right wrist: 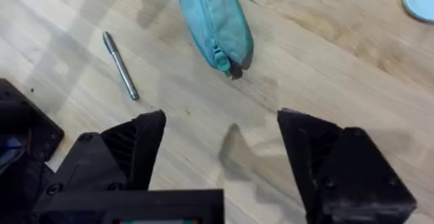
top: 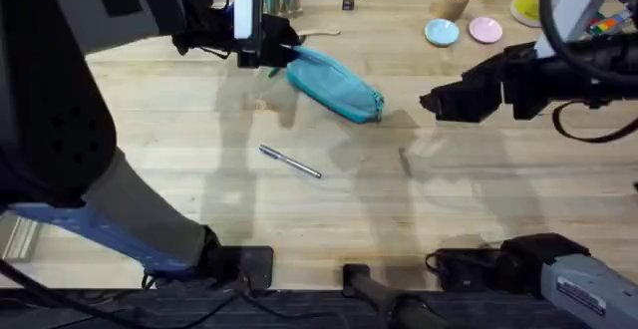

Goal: Unzip the bag, pick up the pens from the table one at a time and place them inside, then zip the bag closed.

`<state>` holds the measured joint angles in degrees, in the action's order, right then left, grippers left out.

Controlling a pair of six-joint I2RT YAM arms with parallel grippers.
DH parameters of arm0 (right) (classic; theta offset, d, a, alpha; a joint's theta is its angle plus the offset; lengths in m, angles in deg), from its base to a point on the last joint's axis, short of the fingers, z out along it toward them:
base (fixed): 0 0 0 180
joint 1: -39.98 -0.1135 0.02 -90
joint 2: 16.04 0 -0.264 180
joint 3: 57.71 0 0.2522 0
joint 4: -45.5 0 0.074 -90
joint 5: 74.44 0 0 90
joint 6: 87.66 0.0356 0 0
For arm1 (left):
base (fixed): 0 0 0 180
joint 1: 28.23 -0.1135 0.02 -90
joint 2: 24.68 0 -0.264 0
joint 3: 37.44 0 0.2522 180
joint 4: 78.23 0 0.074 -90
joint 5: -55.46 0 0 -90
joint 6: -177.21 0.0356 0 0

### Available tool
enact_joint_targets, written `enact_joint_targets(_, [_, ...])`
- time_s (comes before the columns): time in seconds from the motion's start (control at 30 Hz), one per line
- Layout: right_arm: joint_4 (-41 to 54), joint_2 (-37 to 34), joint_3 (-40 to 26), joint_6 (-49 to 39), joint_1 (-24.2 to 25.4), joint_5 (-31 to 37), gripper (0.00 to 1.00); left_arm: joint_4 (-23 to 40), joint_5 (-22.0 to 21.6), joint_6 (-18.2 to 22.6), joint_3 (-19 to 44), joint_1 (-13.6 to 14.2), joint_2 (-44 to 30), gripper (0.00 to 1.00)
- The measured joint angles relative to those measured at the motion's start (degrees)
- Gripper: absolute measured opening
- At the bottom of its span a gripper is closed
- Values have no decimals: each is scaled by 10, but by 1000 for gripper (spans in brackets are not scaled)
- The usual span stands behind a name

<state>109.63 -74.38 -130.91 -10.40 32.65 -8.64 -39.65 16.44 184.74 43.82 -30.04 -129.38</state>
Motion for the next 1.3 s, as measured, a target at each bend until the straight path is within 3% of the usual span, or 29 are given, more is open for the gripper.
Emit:
enact_joint_targets(0.97, [20, -1, 0, 29, 0, 4, 997, 0, 0, 0, 0, 0, 0, 42])
enact_joint_targets(1.3, [20, -49, 0, 74, 0, 4, 997, 0, 0, 0, 0, 0, 0, 42])
